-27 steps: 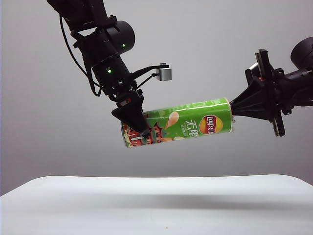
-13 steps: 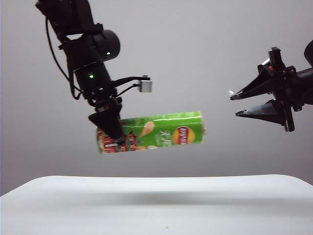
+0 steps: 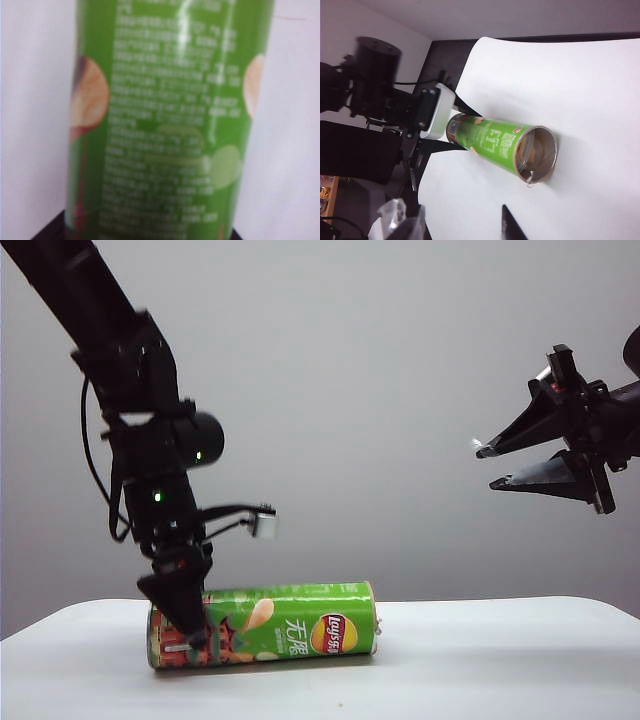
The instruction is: Pick up the green tub of chips from the desk, push the transparent container that's holding the chips and has slipped out back in, and finally put the chips back on the desk.
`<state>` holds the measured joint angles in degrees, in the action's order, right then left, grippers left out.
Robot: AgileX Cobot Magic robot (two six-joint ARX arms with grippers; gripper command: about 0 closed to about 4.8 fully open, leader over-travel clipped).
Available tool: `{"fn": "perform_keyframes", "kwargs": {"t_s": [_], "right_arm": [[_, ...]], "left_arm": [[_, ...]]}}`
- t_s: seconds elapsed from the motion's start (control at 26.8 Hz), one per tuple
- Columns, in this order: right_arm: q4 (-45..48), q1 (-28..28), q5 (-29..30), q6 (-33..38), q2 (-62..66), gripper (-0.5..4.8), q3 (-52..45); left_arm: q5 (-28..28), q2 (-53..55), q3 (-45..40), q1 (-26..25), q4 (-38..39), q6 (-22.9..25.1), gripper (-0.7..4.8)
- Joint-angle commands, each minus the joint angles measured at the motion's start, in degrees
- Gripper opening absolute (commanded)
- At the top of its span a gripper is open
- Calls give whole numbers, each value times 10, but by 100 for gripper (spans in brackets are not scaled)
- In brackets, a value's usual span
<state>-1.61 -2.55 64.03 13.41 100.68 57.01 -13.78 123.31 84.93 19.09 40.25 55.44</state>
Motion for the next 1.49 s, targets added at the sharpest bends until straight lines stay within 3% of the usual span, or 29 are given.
{"fn": "perform_keyframes", "kwargs": {"t_s": [0.04,0.22,0.3,0.37,0.41,0.6,0.75,0.86,1.05,1.08,1.12,1.2,1.38,1.49], "right_arm": [[1,1,-1,-6,-2,190,3],[1,1,-3,-15,-2,190,3],[1,1,-14,-17,-2,193,3],[1,1,-14,-19,-2,216,3],[2,1,-15,-19,-2,222,3],[2,1,-16,-30,-2,223,3],[2,1,-16,-30,-2,290,3],[2,1,-16,-30,-2,298,4],[-23,0,-81,-32,-5,296,4],[-35,0,-96,-34,-7,280,4],[-53,0,-104,-48,-11,216,4],[-85,1,-115,-78,-22,19,4],[-177,7,-203,-138,-78,-6,4],[-240,8,-231,-139,-147,-6,3]], "left_arm": [[10,14,2,-2,-24,-17,277],[15,22,2,-2,-26,-19,279],[15,22,2,-2,-25,-19,339],[16,22,2,-2,-25,-26,453],[15,22,3,-2,-25,-28,479],[18,16,6,-2,-24,-64,479],[23,2,7,0,-9,-64,479],[28,-17,7,6,13,-64,479],[122,-75,7,29,77,-77,479],[139,-91,7,34,92,-90,479],[146,-105,7,37,103,-100,479],[151,-141,7,41,122,-129,479],[197,-238,7,47,130,-180,479],[238,-341,5,47,129,-275,479]]}}
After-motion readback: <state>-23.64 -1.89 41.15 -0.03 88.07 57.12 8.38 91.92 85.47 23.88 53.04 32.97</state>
